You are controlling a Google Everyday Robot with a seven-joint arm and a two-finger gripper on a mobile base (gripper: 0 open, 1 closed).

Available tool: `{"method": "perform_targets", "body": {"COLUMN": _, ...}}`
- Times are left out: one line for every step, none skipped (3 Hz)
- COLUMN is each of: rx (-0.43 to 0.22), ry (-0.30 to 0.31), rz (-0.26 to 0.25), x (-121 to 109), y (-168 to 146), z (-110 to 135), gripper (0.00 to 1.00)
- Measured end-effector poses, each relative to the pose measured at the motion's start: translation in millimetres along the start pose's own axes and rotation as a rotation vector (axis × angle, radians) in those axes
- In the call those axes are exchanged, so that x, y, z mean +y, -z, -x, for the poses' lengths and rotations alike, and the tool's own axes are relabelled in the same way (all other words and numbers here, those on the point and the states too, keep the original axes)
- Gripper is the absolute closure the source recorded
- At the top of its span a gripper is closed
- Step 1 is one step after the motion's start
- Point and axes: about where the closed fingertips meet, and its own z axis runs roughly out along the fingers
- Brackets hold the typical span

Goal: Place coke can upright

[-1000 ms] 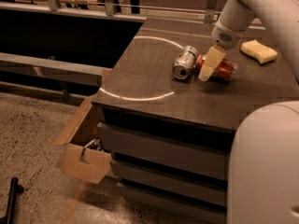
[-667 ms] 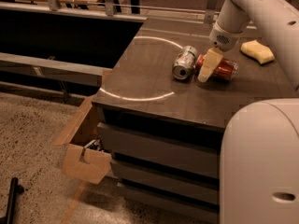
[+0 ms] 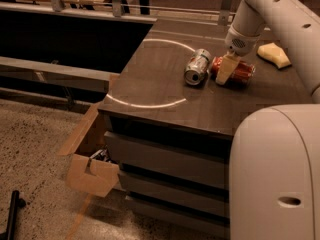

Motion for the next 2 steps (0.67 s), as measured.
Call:
{"method": "perform_targets", "body": {"rx": -0.035, "ry": 0.03, "rz": -0.02, "x": 3, "y": 23, "z": 6, "gripper": 0.82}}
{"method": "perform_targets", "body": {"rx": -0.143, "ry": 0.058, "rz": -0.047, "x": 10, "y": 64, "z": 13, "gripper": 1.0}}
